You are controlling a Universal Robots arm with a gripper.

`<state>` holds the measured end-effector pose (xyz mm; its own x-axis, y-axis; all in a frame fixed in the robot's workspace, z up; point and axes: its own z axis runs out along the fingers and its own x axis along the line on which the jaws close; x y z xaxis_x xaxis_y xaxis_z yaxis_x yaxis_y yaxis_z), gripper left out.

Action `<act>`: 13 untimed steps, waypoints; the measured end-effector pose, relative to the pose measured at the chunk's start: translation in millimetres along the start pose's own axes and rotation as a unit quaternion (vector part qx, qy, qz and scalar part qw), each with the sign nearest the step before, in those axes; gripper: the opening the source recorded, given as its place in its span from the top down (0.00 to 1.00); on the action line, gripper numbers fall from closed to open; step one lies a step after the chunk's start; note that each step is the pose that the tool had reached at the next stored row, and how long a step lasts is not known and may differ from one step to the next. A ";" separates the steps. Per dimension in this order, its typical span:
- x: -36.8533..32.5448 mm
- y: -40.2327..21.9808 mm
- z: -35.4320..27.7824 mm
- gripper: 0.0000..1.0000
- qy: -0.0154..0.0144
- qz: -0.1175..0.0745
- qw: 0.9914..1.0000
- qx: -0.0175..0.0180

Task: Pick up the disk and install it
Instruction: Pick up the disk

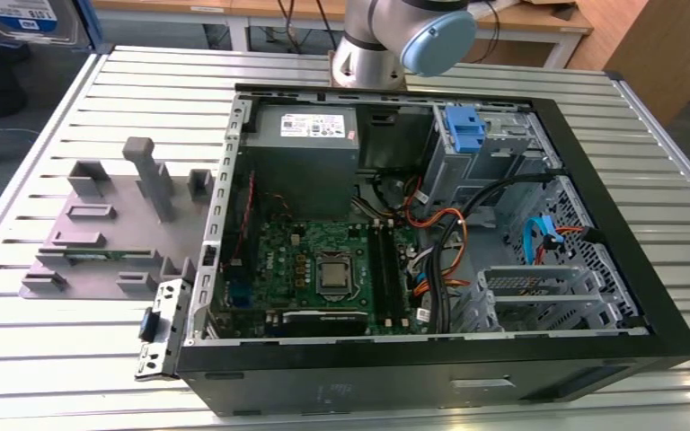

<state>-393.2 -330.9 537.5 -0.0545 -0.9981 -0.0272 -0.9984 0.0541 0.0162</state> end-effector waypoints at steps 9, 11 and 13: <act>-0.4 0.2 -12.6 0.65 0.000 0.000 1.000 0.000; -0.5 0.3 -15.5 0.65 0.000 0.000 1.000 0.000; -0.6 0.3 -18.4 0.65 0.000 0.000 1.000 0.000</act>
<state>-393.3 -330.8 555.9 -0.0545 -0.9981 -0.0272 -0.9984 0.0541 0.0162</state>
